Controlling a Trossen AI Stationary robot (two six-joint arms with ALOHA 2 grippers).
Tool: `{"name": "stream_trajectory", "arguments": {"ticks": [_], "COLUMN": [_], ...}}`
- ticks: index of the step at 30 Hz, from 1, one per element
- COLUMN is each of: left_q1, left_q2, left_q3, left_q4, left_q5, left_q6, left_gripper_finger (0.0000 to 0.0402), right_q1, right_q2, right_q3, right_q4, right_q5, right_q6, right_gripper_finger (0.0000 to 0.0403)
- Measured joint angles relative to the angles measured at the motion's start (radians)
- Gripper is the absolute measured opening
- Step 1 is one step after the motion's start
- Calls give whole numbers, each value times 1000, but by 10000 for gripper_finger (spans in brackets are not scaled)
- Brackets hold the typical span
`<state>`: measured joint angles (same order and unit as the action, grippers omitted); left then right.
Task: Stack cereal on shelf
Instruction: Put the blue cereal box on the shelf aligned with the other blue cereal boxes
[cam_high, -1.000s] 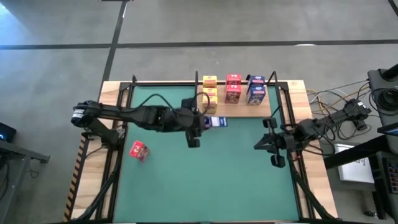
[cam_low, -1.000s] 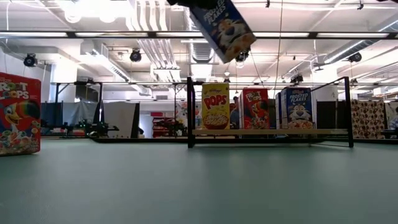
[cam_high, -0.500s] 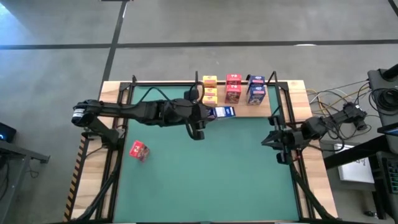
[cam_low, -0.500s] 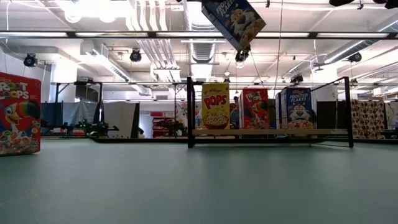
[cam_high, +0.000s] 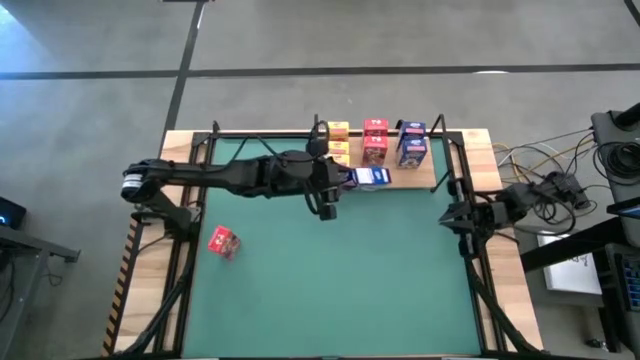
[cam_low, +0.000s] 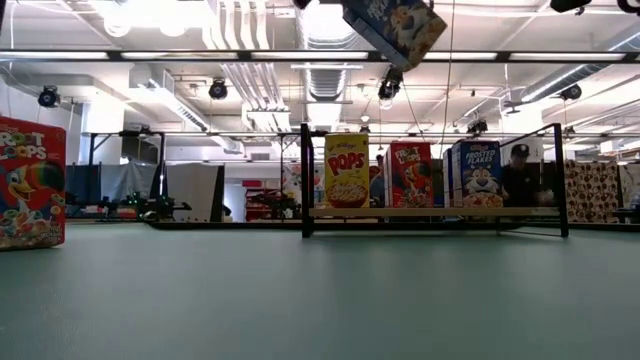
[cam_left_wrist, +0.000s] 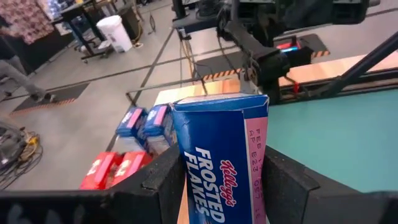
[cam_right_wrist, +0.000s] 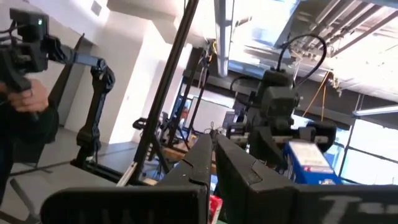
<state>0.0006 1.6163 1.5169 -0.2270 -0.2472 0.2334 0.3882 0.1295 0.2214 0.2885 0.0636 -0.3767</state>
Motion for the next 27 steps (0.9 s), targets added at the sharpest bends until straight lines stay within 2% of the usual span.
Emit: {"name": "stream_trajectory", "arguments": {"ticks": [8, 17, 27], "left_q1": [46, 104, 157], "left_q2": [123, 250, 327], "left_q3": [9, 10, 10], "left_q4": [165, 361, 393], "left_q5": [6, 82, 82], "left_q6": [73, 91, 41], "left_gripper_finger": [158, 158, 158], "right_q1": [0, 0, -1], "right_q2": [-19, -19, -26], "right_q3": [0, 0, 0], "right_q4": [-8, -11, -17], "right_q5": [0, -1, 16], "right_q6": [0, -1, -4], "right_gripper_finger": [12, 12, 12]}}
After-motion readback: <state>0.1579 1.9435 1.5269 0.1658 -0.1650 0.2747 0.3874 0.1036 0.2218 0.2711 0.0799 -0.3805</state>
